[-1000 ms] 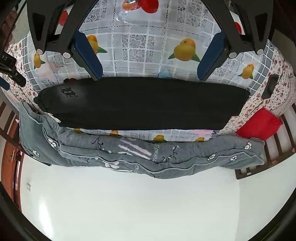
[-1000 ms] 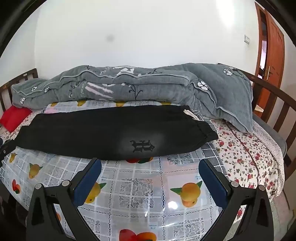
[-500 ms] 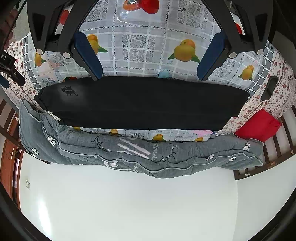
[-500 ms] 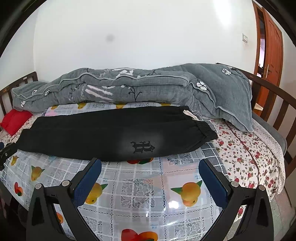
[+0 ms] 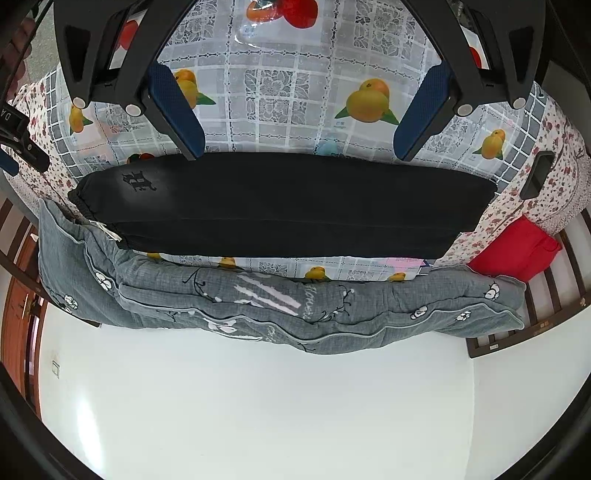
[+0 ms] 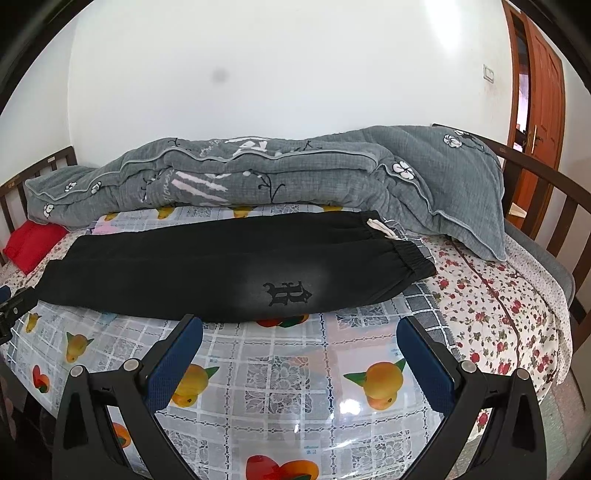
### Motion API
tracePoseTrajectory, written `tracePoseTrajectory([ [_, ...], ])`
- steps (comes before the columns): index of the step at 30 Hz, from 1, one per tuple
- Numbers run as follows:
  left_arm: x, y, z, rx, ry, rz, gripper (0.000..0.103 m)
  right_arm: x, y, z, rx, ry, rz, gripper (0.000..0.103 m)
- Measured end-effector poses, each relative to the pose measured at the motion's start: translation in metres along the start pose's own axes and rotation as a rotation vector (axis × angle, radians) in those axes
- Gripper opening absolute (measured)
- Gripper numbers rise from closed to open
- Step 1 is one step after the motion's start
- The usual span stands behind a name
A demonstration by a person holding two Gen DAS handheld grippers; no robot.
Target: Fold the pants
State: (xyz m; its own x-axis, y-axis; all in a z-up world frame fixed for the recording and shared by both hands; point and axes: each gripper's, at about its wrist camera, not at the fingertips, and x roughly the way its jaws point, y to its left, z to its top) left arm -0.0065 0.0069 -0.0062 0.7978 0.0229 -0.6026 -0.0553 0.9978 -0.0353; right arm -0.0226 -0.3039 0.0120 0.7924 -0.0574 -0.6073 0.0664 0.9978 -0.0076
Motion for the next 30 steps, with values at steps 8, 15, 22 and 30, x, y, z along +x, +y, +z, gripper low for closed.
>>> tracePoseTrajectory([
  [8, 0.0000, -0.0002, 0.0000, -0.003, 0.003, -0.001, 0.103, -0.0020, 0.0016, -0.0001, -0.003, -0.004, 0.002, 0.103],
  [15, -0.0023, -0.0008, 0.0005, 0.000, 0.005, 0.000, 0.103, -0.0028, 0.0011, 0.0018, -0.001, -0.004, 0.001, 0.103],
  [22, -0.0022, -0.0016, 0.0013, 0.000, 0.006, -0.001, 0.103, -0.0054, 0.0028, 0.0027, -0.002, -0.007, 0.006, 0.103],
  [30, -0.0028, -0.0014, 0.0009, 0.004, 0.005, 0.001, 0.103, -0.0056, 0.0032, 0.0027, -0.004, -0.010, 0.007, 0.103],
])
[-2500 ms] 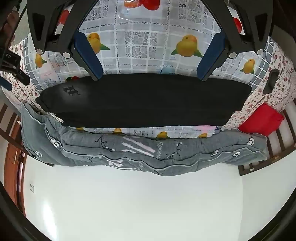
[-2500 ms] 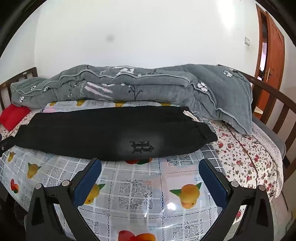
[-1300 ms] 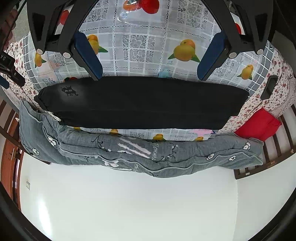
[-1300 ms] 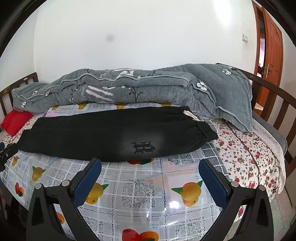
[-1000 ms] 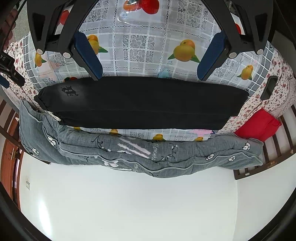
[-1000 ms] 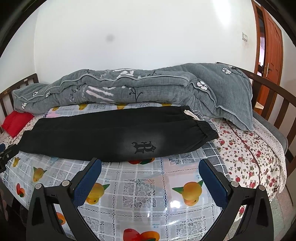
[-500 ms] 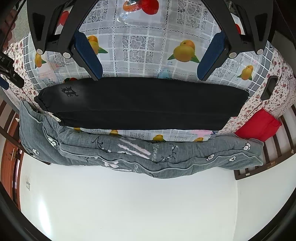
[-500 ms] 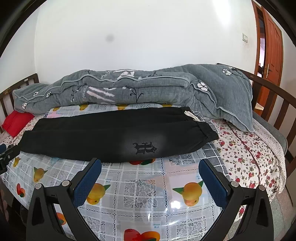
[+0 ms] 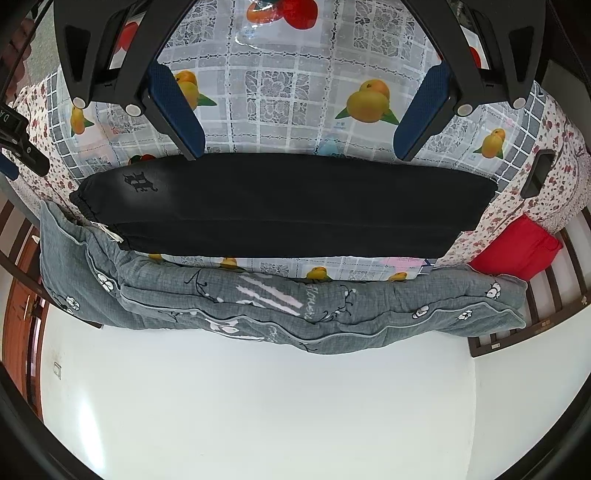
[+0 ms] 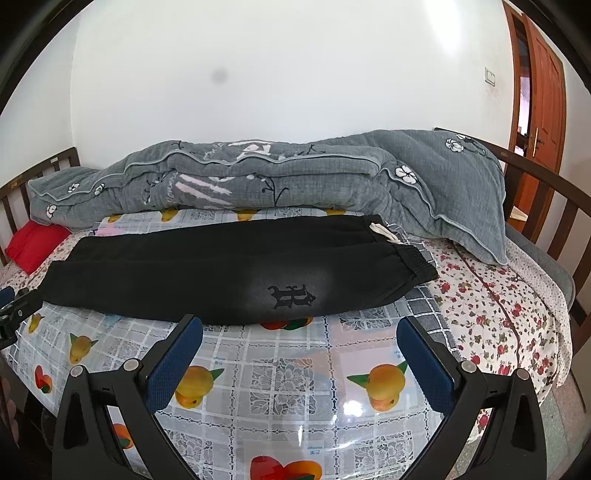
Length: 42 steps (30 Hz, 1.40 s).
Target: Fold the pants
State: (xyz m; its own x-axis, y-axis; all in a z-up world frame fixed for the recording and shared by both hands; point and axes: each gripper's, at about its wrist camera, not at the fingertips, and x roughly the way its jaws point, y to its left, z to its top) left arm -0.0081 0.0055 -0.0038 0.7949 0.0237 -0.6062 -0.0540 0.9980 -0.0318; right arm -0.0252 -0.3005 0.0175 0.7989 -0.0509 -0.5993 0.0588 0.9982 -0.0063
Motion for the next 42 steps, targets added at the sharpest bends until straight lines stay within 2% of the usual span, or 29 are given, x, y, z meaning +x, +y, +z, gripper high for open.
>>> tracePoseTrajectory([
  [26, 0.001, -0.010, 0.007, 0.023, -0.007, -0.007, 0.103, 0.002, 0.004, -0.001, -0.028, -0.004, 0.007, 0.103],
  [32, 0.030, 0.001, 0.002, 0.006, 0.035, -0.007, 0.103, 0.031, 0.012, -0.006, -0.027, 0.042, 0.022, 0.103],
  [40, 0.104, 0.031, -0.023, -0.052, 0.183, -0.013, 0.102, 0.095, 0.017, -0.023, -0.021, 0.133, 0.039, 0.101],
  [42, 0.122, 0.039, -0.030, -0.059, 0.217, -0.009, 0.102, 0.112, 0.018, -0.028, -0.030, 0.173, 0.043, 0.096],
])
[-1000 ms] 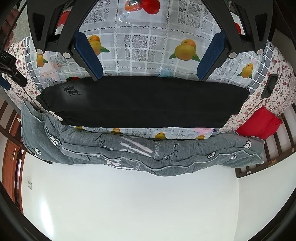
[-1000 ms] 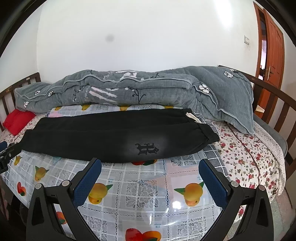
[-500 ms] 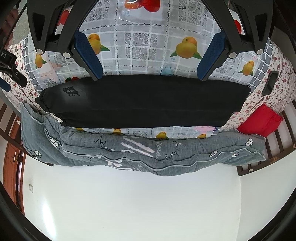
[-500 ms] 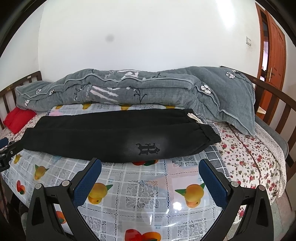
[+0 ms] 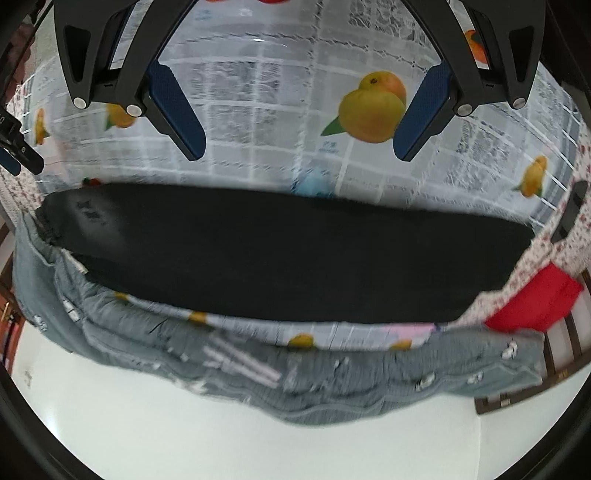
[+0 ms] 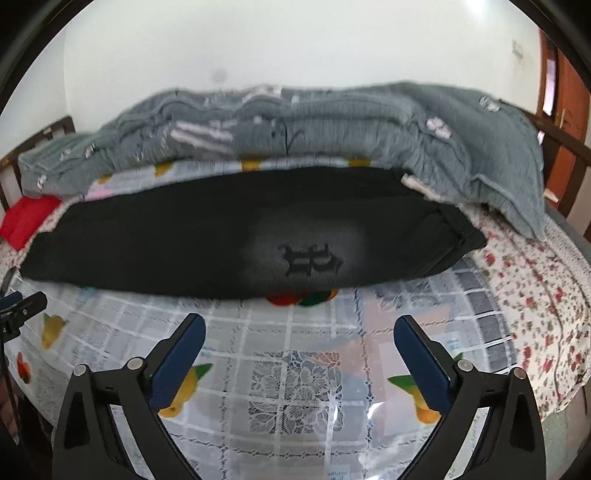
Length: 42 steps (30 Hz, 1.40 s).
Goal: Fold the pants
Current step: 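Grasp the waistband edge of the black sweatpants with both grippers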
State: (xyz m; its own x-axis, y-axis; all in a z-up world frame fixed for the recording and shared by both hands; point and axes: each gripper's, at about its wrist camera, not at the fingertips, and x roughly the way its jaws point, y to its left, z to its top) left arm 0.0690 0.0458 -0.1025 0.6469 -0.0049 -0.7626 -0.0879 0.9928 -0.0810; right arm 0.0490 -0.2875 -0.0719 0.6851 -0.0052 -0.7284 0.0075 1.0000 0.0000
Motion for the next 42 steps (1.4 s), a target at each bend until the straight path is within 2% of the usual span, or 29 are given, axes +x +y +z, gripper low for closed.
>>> tracePoseTrajectory([
  [6, 0.041, 0.019, -0.005, -0.023, 0.065, 0.016, 0.102, 0.038, -0.004, -0.004, 0.008, 0.054, -0.005, 0.081],
  [13, 0.064, 0.036, -0.003, -0.055, 0.083, 0.022, 0.102, 0.068, -0.020, 0.001, 0.082, 0.096, 0.070, 0.077],
  [20, 0.079, 0.042, 0.005, -0.051, 0.081, 0.049, 0.102, 0.088, -0.028, 0.010, 0.081, 0.106, 0.071, 0.077],
  [23, 0.080, 0.051, 0.006, -0.068, 0.069, 0.012, 0.100, 0.098, -0.034, 0.009, 0.096, 0.138, 0.091, 0.072],
  [24, 0.077, 0.059, 0.007, -0.083, 0.056, -0.017, 0.096, 0.100, -0.036, 0.009, 0.103, 0.147, 0.097, 0.069],
  [26, 0.074, 0.076, 0.008, -0.131, 0.041, -0.069, 0.094, 0.100, -0.046, 0.008, 0.118, 0.137, 0.102, 0.069],
  [28, 0.072, 0.103, 0.010, -0.224, 0.025, -0.135, 0.093, 0.099, -0.055, 0.009, 0.139, 0.122, 0.105, 0.069],
  [33, 0.083, 0.158, 0.018, -0.414, -0.016, -0.201, 0.092, 0.110, -0.078, 0.012, 0.264, 0.122, 0.205, 0.070],
  [38, 0.100, 0.176, 0.033, -0.468, -0.030, -0.199, 0.091, 0.127, -0.077, 0.023, 0.317, 0.114, 0.259, 0.070],
  [40, 0.107, 0.179, 0.039, -0.464, -0.036, -0.171, 0.081, 0.134, -0.080, 0.026, 0.357, 0.110, 0.282, 0.069],
  [41, 0.109, 0.179, 0.040, -0.451, -0.038, -0.153, 0.079, 0.138, -0.082, 0.028, 0.377, 0.108, 0.280, 0.064],
  [42, 0.112, 0.179, 0.042, -0.439, -0.035, -0.131, 0.071, 0.140, -0.082, 0.030, 0.391, 0.106, 0.276, 0.053],
])
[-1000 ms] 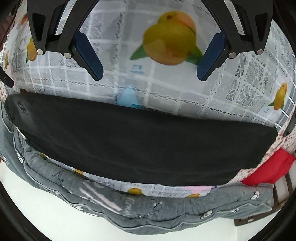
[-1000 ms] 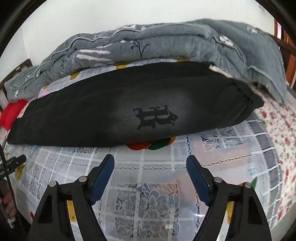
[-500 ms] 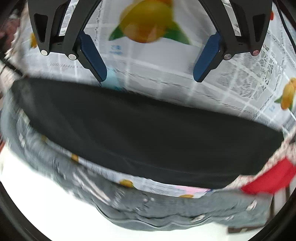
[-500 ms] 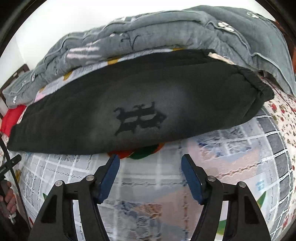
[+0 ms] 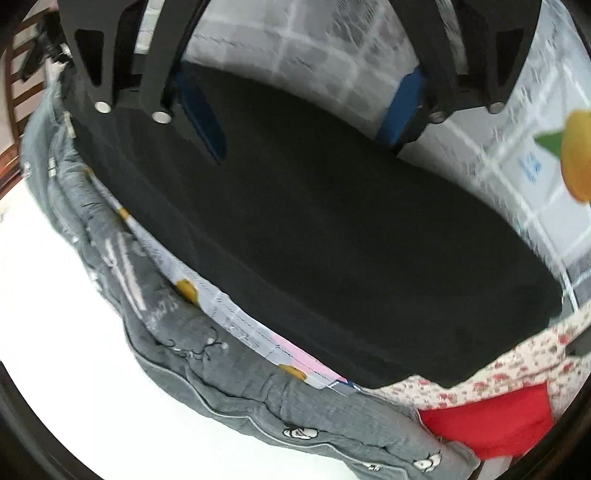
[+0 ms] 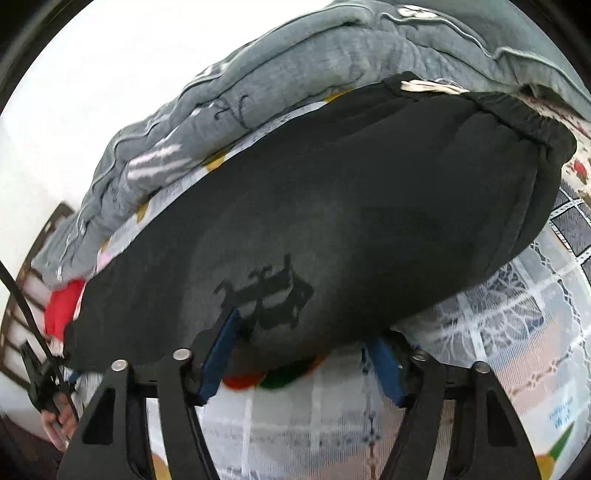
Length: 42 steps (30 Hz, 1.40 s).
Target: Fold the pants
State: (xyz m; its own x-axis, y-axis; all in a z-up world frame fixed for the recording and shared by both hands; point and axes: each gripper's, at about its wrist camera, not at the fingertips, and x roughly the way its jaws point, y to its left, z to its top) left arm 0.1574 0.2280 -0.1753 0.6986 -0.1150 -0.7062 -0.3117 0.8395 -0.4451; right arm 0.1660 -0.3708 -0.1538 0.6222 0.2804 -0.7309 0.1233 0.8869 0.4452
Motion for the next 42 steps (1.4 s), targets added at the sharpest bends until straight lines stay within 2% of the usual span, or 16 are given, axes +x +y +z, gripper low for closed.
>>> tracePoseTrajectory([
  [1, 0.000, 0.002, 0.001, 0.005, 0.000, 0.024, 0.058, 0.003, -0.001, 0.002, 0.021, 0.001, -0.011, 0.048],
  [2, 0.000, 0.002, 0.002, 0.008, -0.003, 0.053, 0.050, 0.006, -0.001, 0.003, 0.028, 0.002, -0.023, 0.035],
  [3, 0.000, 0.003, 0.003, 0.009, -0.003, 0.089, 0.032, 0.007, 0.000, 0.005, 0.026, 0.006, -0.035, 0.019],
  [4, -0.002, 0.003, 0.003, 0.008, -0.002, 0.103, 0.015, 0.007, 0.001, 0.005, 0.023, 0.015, -0.036, 0.018],
  [5, -0.006, 0.005, 0.005, 0.014, -0.015, 0.108, 0.012, 0.003, 0.004, 0.007, 0.014, 0.005, -0.032, 0.014],
  [11, -0.040, -0.017, 0.033, 0.121, -0.097, 0.077, 0.011, -0.032, 0.051, 0.041, -0.139, -0.091, -0.032, 0.012],
  [16, -0.040, -0.054, 0.069, 0.213, -0.175, 0.145, 0.011, -0.032, 0.069, 0.083, -0.159, -0.119, -0.008, 0.012],
  [26, 0.047, -0.104, 0.145, 0.265, -0.210, 0.206, 0.011, 0.050, 0.092, 0.157, -0.248, -0.126, -0.096, 0.012],
  [30, 0.089, -0.105, 0.154, 0.244, -0.160, 0.236, 0.011, 0.097, 0.091, 0.179, -0.218, -0.073, -0.138, 0.017],
  [32, 0.102, -0.105, 0.151, 0.256, -0.119, 0.269, 0.012, 0.114, 0.087, 0.180, -0.193, -0.028, -0.111, 0.029],
  [35, 0.101, -0.114, 0.141, 0.335, -0.093, 0.291, 0.023, 0.107, 0.089, 0.167, -0.206, -0.037, -0.013, 0.051],
  [36, 0.094, -0.117, 0.134, 0.360, -0.106, 0.285, 0.039, 0.099, 0.092, 0.160, -0.229, -0.051, -0.008, 0.059],
  [37, 0.086, -0.119, 0.129, 0.371, -0.121, 0.282, 0.061, 0.092, 0.095, 0.154, -0.247, -0.068, -0.012, 0.060],
  [38, 0.076, -0.120, 0.123, 0.376, -0.140, 0.273, 0.070, 0.082, 0.098, 0.145, -0.267, -0.092, -0.011, 0.060],
  [39, 0.069, -0.121, 0.119, 0.376, -0.153, 0.261, 0.075, 0.073, 0.099, 0.136, -0.285, -0.101, -0.014, 0.060],
  [42, 0.042, -0.117, 0.095, 0.354, -0.123, 0.184, 0.075, 0.045, 0.098, 0.107, -0.338, -0.104, -0.056, 0.060],
])
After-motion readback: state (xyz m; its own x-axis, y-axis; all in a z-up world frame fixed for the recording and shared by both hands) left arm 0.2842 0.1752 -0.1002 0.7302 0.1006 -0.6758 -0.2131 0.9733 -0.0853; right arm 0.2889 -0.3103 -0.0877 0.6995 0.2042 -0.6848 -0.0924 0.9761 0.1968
